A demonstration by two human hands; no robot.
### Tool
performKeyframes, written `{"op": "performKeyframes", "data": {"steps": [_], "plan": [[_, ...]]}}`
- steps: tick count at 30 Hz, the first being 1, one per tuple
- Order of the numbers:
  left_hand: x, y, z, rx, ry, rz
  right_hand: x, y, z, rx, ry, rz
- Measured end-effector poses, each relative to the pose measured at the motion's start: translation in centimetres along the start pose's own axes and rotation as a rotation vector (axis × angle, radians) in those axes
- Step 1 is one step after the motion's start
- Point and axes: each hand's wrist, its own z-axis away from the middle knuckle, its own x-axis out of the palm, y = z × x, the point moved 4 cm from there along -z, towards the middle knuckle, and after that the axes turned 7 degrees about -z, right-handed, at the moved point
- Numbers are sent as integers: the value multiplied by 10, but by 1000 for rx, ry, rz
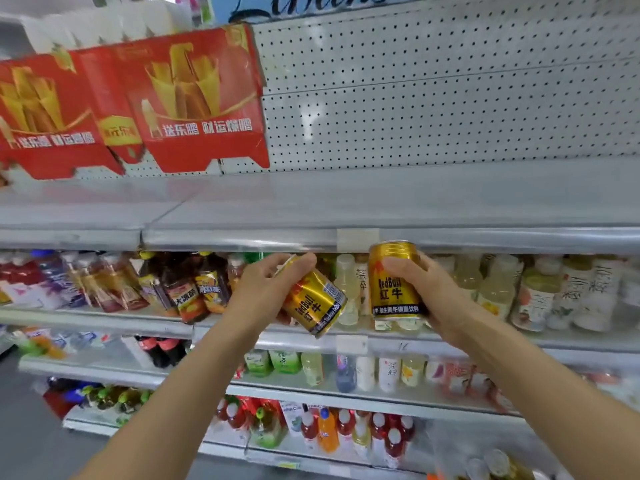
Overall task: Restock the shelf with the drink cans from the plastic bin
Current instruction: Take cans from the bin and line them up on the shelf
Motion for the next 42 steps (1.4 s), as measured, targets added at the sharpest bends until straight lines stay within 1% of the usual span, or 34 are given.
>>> {"op": "performKeyframes", "data": {"steps": [5, 9, 17, 23, 27, 31, 36, 42], "plan": [[-58, -1, -32, 34, -8, -125, 46, -16, -25, -38, 12, -14], [-88, 8, -66, 93, -4, -183, 67, -26, -44, -63, 3, -18], [-126, 25, -128, 162, 23, -361, 94, -59, -93, -166, 3, 203], [-148, 13, -168, 162, 106, -394, 106, -76, -132, -213, -42, 282], [-168, 2, -197, 140, 138, -358, 115, -78, -160, -235, -28, 300], [-187, -6, -232, 123, 160, -407, 132, -77, -184, -255, -30, 366], [-207, -16, -289, 108, 202, -440, 154, -78, -211, -286, 21, 403], [-222, -28, -344, 140, 169, -535, 174, -77, -241, -296, 100, 420]]}}
